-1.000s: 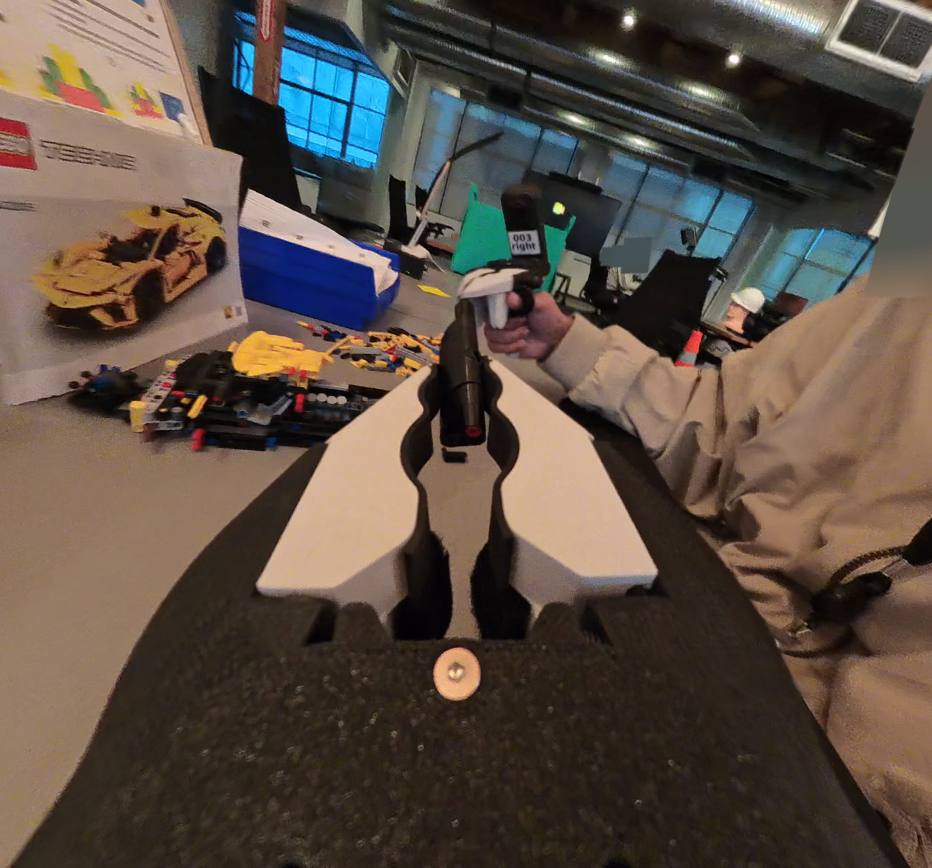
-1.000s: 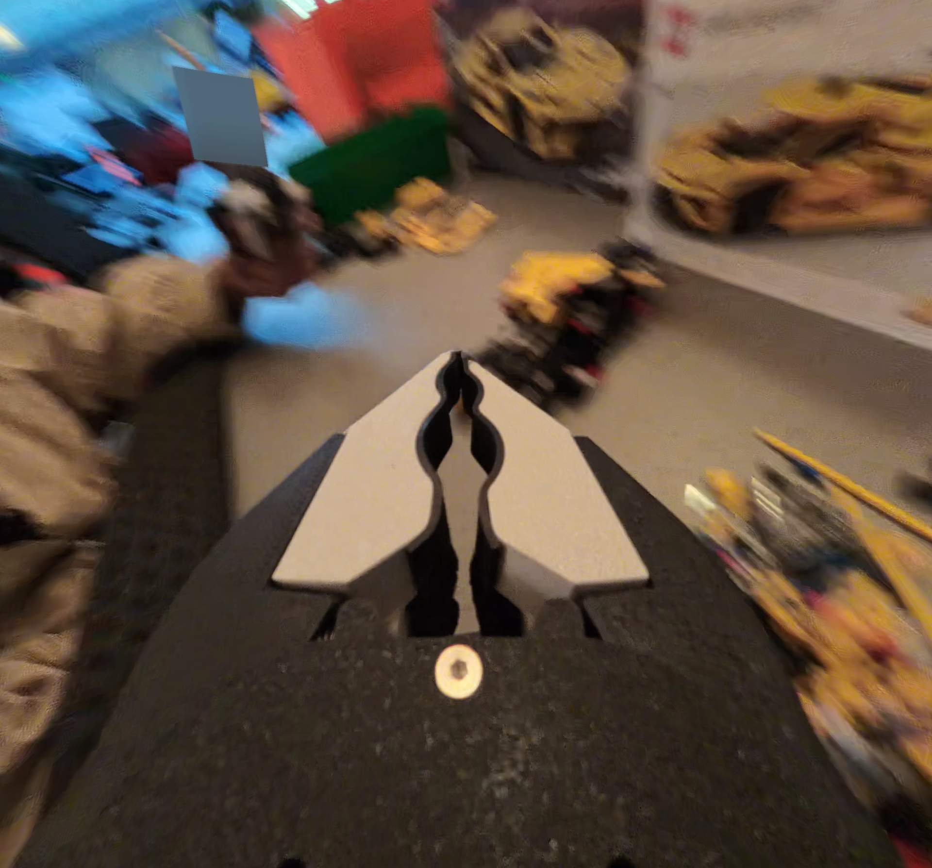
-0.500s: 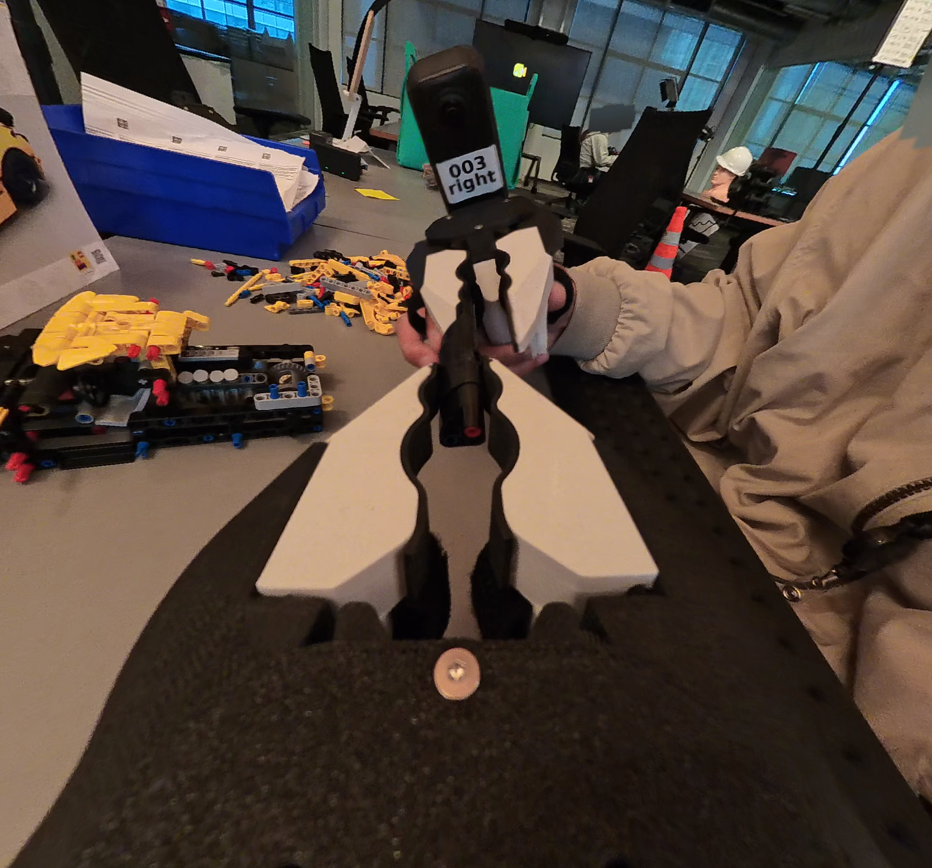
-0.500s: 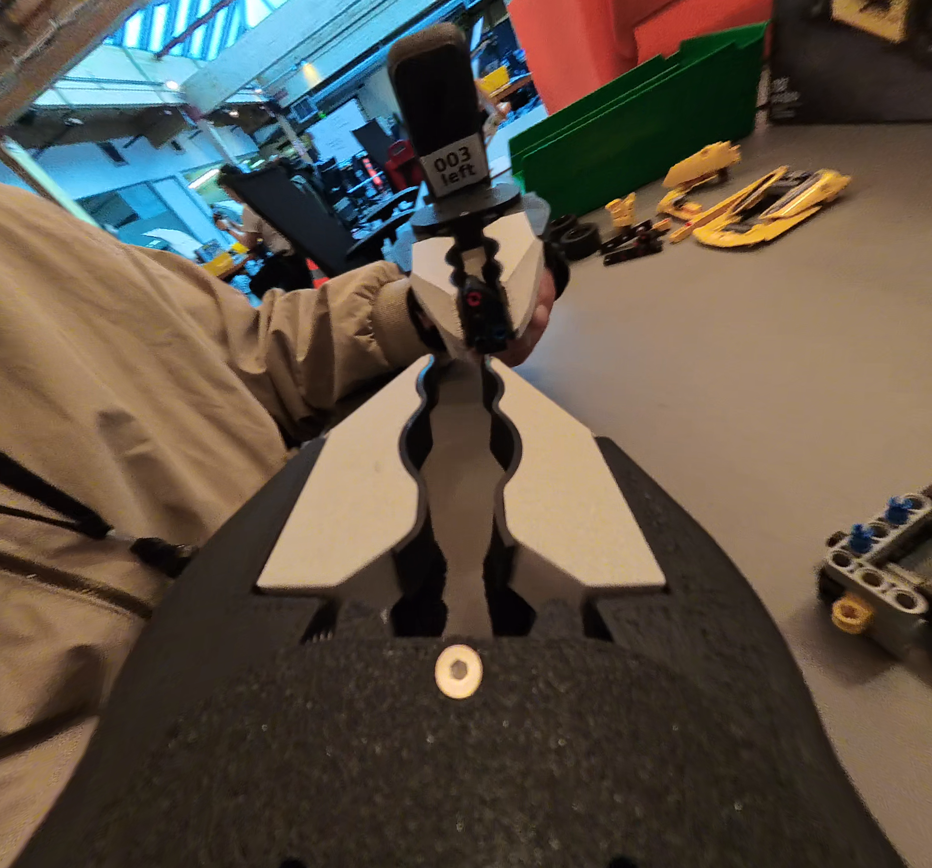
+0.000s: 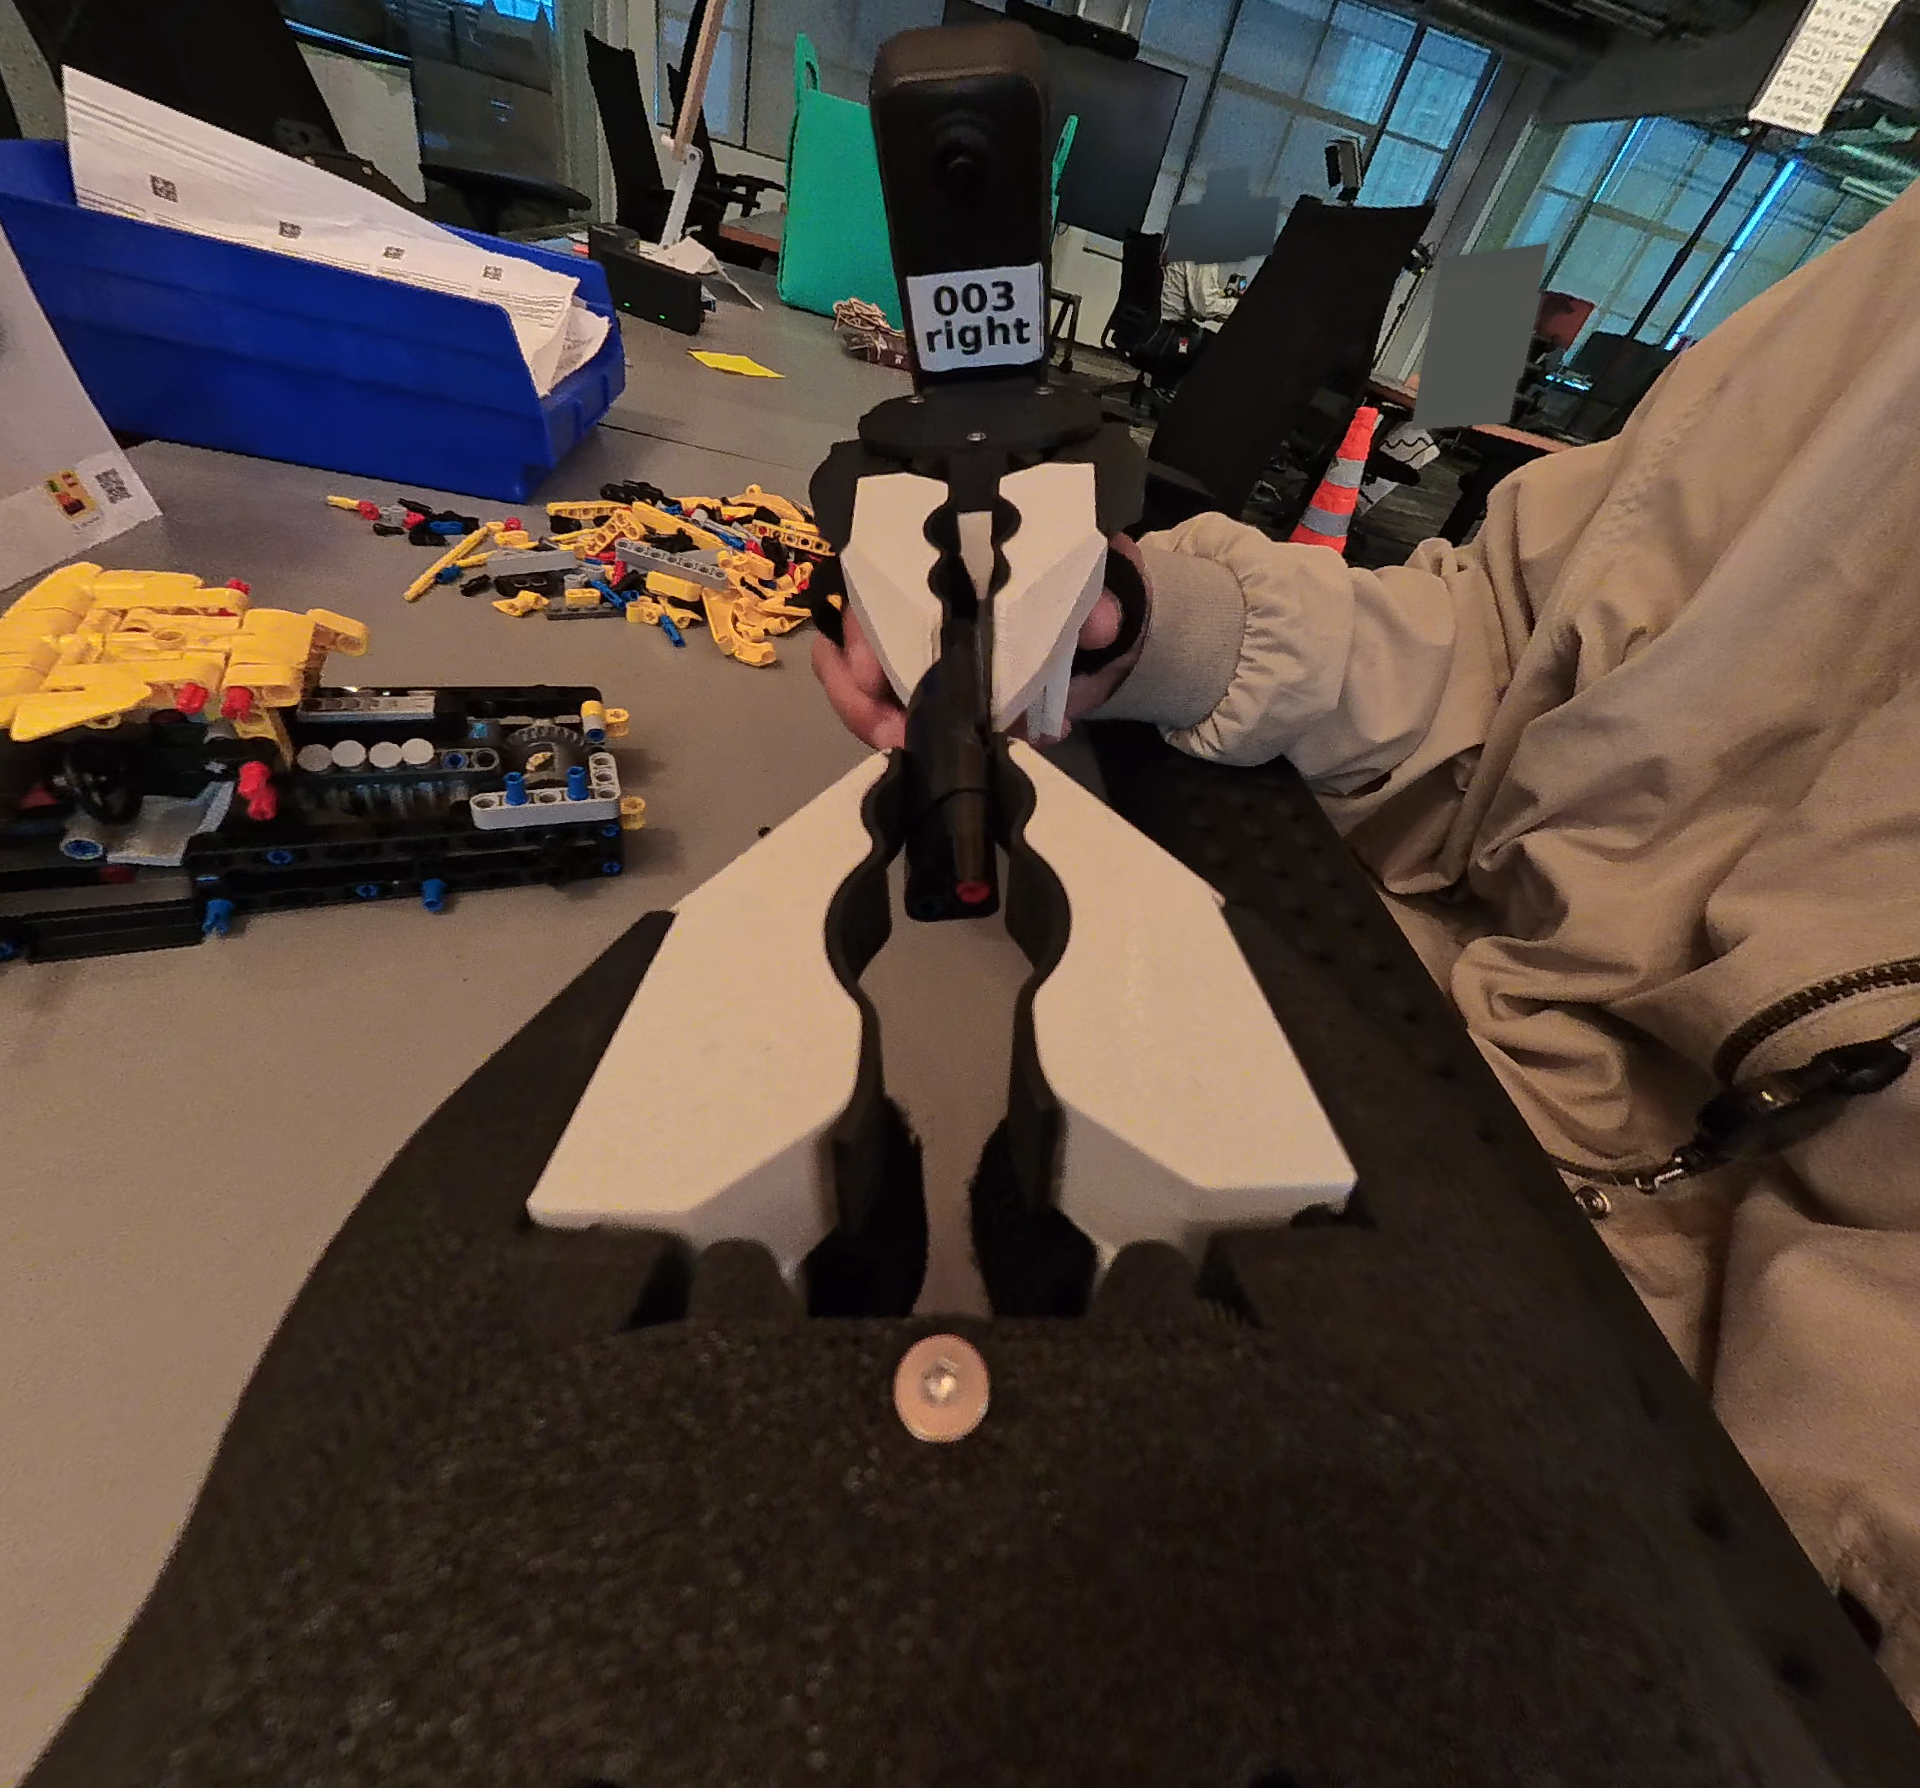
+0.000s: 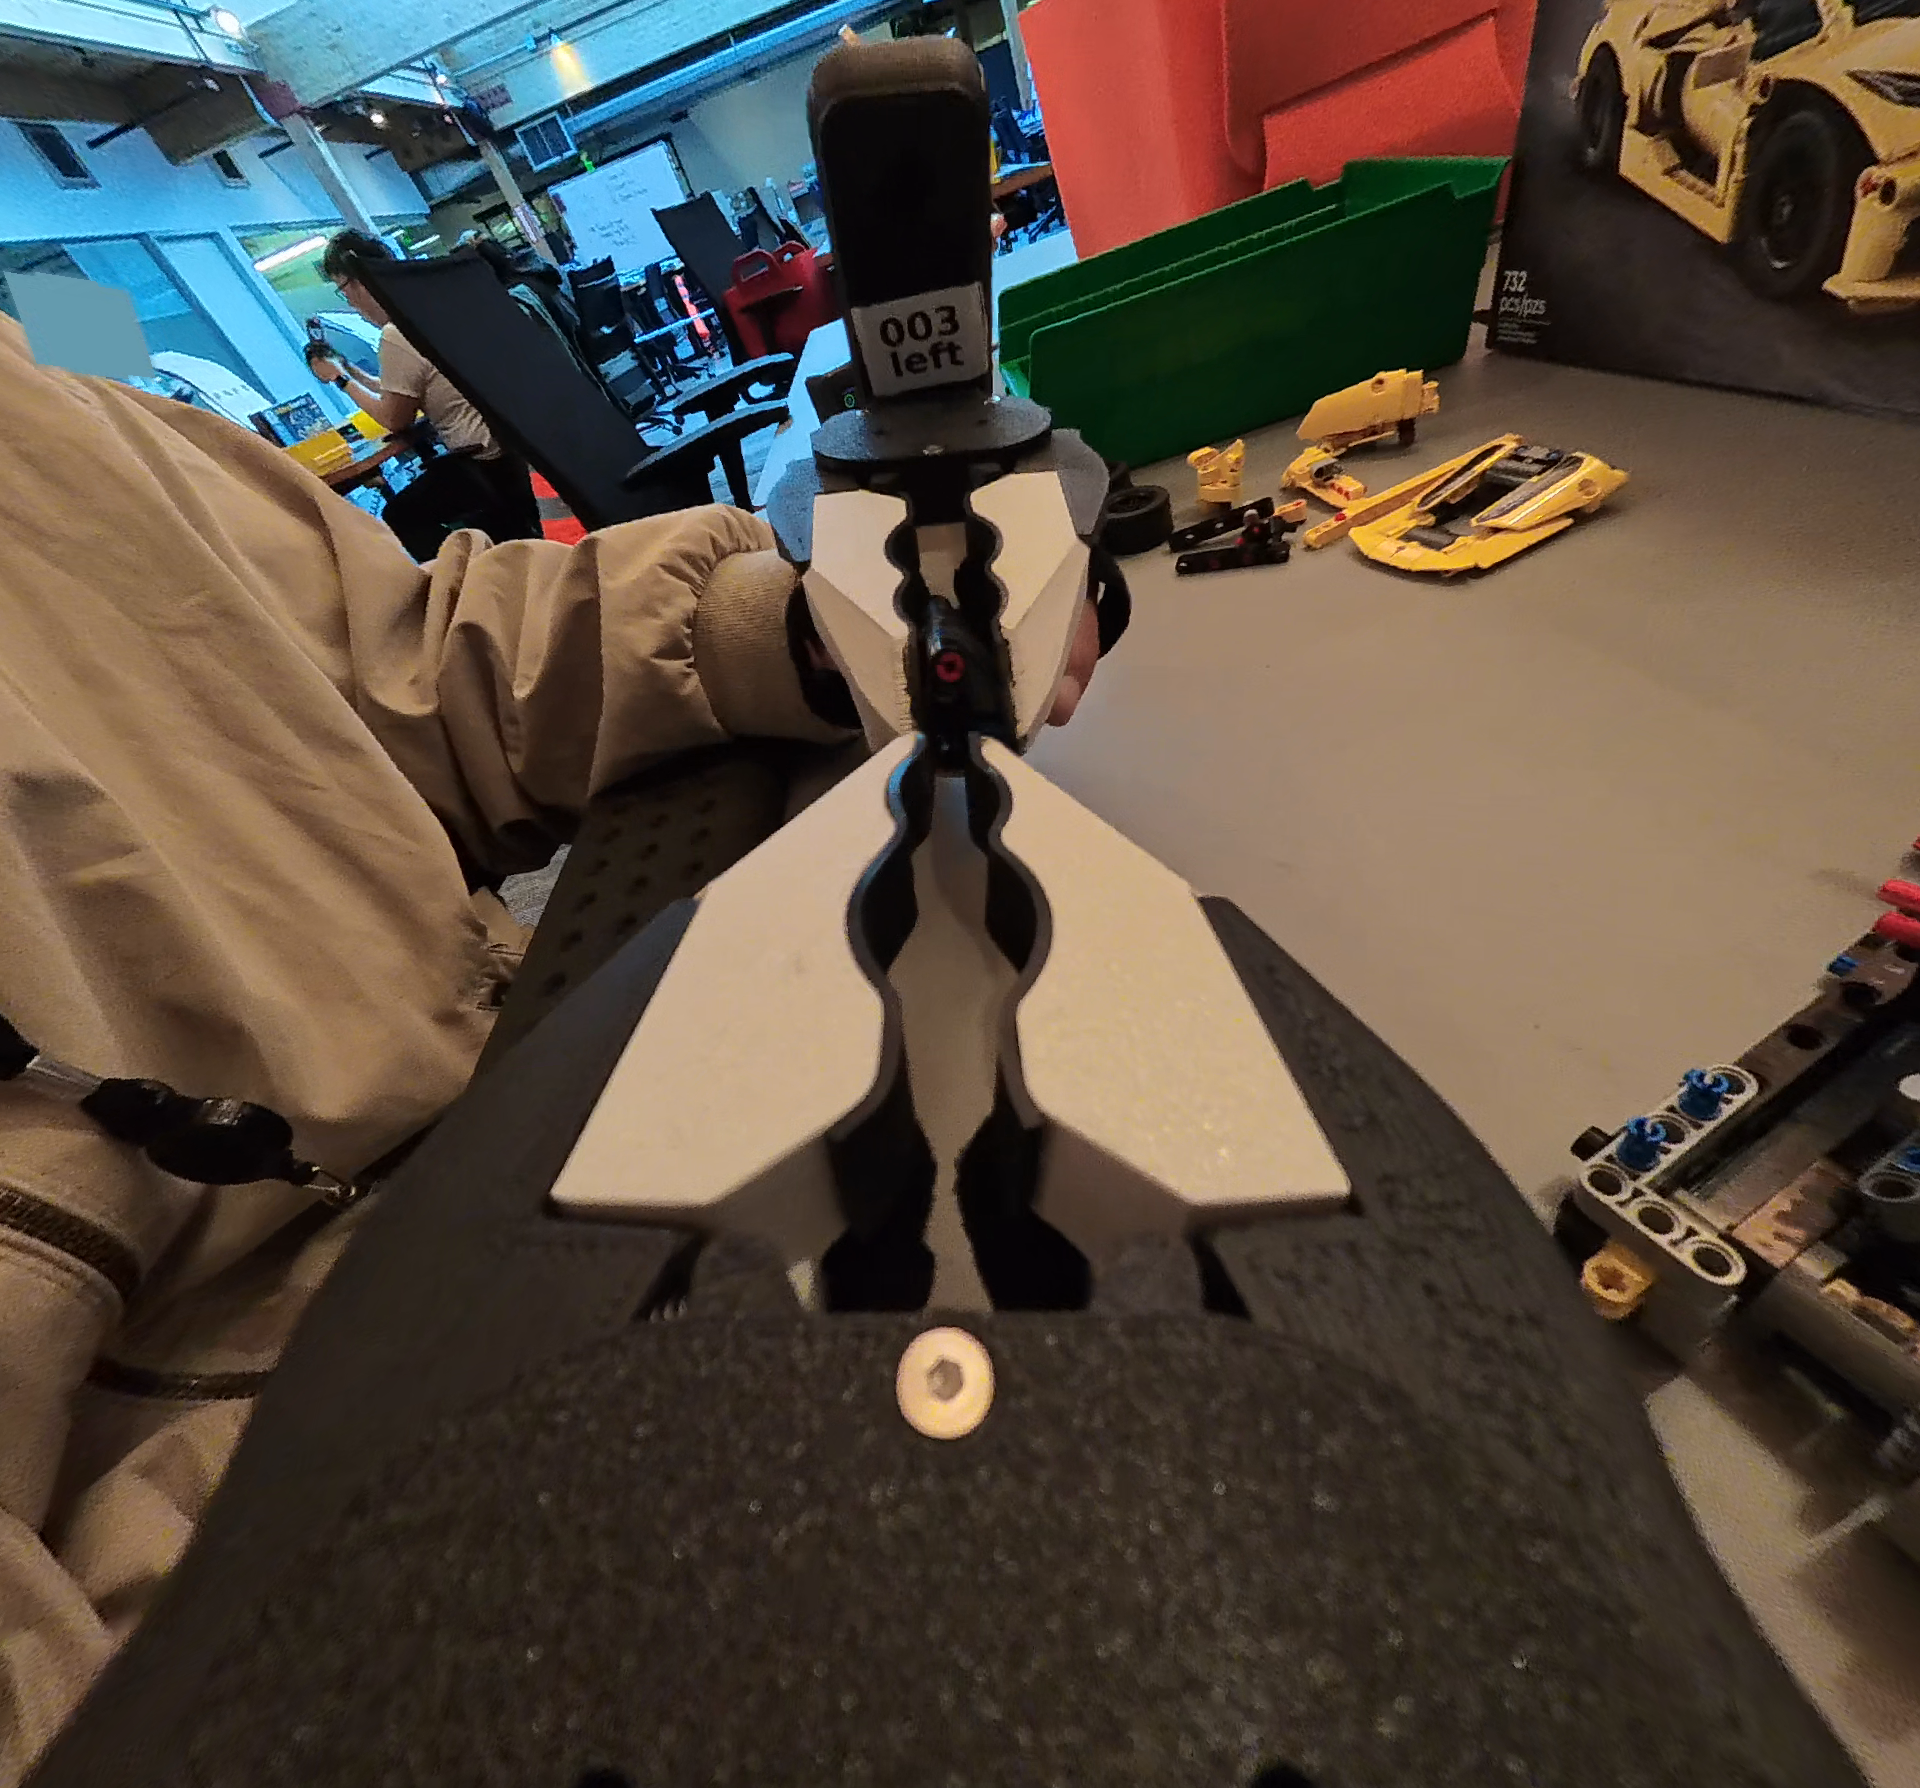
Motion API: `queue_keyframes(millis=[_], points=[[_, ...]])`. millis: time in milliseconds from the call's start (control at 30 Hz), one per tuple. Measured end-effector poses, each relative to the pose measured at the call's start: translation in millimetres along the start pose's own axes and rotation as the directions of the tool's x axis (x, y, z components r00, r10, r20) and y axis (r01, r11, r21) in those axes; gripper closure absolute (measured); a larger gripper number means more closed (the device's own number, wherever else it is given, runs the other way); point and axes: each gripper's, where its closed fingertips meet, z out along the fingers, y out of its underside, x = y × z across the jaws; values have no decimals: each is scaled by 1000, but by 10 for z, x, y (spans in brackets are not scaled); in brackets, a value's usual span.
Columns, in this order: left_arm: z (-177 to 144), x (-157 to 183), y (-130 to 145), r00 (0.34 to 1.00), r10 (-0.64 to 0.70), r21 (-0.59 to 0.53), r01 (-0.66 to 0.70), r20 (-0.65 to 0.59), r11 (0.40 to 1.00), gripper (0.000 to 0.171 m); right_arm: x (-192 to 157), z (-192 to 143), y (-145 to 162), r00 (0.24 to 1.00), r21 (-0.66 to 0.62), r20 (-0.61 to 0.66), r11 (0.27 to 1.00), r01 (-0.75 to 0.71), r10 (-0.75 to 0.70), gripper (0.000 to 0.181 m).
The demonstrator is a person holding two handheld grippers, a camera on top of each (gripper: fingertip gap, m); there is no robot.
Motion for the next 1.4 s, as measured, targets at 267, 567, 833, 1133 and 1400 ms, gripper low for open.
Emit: queue_keyframes(millis=[267,567,833,1133,1400], points=[[-29,38,-3,996,87,-47,-86,8,995,156,-46,5,-1,996,6,73,999,-42,41,178],[-407,-121,-33,998,33,-2,-33,57,999,157,135,-564,-394,1000,228,5,973,-31,31,179],[-221,-143,-22,999,-27,-5,27,43,1000,157,491,-1081,-150,981,111,-172,992,-66,84,178],[-66,-588,765,942,159,-434,-15,295,901,157,438,-350,218,959,-28,-116,965,-263,258,178],[18,-453,665,970,-47,-328,126,240,936,138,374,-283,232,964,-40,-67,965,-260,257,178]])
